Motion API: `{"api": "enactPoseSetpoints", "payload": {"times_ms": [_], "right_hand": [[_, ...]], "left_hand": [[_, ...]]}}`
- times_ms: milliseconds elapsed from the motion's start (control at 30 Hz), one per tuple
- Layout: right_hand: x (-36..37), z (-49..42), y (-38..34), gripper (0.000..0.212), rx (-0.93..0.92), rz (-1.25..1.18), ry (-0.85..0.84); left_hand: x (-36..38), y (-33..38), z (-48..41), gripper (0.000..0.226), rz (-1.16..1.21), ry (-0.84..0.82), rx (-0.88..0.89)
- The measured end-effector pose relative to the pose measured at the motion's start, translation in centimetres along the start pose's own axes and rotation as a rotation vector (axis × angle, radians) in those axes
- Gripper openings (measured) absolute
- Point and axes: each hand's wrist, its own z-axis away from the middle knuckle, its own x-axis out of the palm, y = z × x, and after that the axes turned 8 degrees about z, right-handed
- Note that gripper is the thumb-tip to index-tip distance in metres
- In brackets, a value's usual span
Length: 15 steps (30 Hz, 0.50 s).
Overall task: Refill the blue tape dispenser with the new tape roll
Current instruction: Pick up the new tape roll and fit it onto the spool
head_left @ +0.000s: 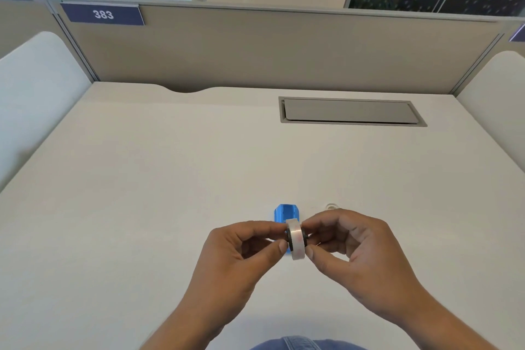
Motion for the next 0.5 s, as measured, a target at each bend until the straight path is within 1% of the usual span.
{"api": "enactPoseSetpoints", "payload": {"times_ms": [100,167,233,300,400,500], "right_hand": [[0.1,-0.5,0.7,0.029,0.039,0.000,0.000],[0.2,-0.9,1.3,0.027,0.071,-0.011,-0.001],[0.2,-1.2,1.9,0.025,0.104,-0.028,-0.006],[0.2,-1.6,2.5,0.024,0.125,-0.012,-0.011],[0.1,-2.4,3.4,0.023,0.114,0.078,-0.002],[0.1,-3.7,4.7,0.022,0.089,0.219,0.035]], "left_hand": [[0.0,-0.5,-0.7,0.021,-0.015,0.040,-0.005],[0.1,-0.9,-1.3,0.018,-0.048,0.069,-0.010],[0.2,-1.2,-1.9,0.014,-0.069,0.076,-0.011],[0.2,-1.5,-2.5,0.015,-0.073,0.070,-0.025],[0.4,-2.3,-3.6,0.021,-0.120,0.067,-0.060],[0.6,-3.4,-5.0,0.016,-0.225,0.104,-0.061]]}}
